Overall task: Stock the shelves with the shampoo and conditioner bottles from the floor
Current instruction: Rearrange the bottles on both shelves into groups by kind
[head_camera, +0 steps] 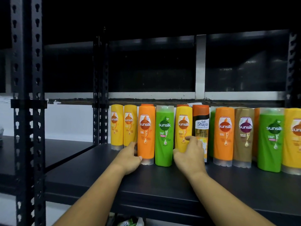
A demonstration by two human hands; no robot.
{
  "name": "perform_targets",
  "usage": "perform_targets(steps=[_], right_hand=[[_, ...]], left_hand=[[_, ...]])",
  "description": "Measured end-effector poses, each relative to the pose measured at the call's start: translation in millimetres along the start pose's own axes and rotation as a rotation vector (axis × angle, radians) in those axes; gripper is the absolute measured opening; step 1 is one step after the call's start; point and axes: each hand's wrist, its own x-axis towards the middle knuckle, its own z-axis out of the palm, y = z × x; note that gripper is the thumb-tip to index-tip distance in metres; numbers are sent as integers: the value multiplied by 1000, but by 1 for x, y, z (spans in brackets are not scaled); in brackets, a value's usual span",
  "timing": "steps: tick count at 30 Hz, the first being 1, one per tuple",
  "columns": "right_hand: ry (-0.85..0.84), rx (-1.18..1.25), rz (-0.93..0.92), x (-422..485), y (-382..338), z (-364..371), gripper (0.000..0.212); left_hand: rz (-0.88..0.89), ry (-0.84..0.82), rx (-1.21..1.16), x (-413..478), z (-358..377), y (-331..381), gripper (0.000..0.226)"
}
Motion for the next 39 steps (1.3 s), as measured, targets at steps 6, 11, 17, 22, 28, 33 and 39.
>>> perform_targets(steps=[6,11,17,22,28,33,39], right_hand=[[-39,116,76,2,5,1,56],[-60,129,60,8,9,3,42],[-80,84,66,11,9,12,52],[-76,97,54,15,12,13,52],[-81,157,69,13,11,9,42],[-62,226,90,16,14,6,28],[-124,264,186,30,15,22,32]], left_hand=[[-19,-101,240,7,2,-7,45],[-36,-368,566,16,-7,-13,72],[-6,-357,664,15,-9,-23,85],[-1,-344,686,14,-7,-21,83],[-12,-339,701,10,-6,-19,82],[-5,-328,705,10,-6,-18,80],[-5,-332,696,5,-8,-12,79]])
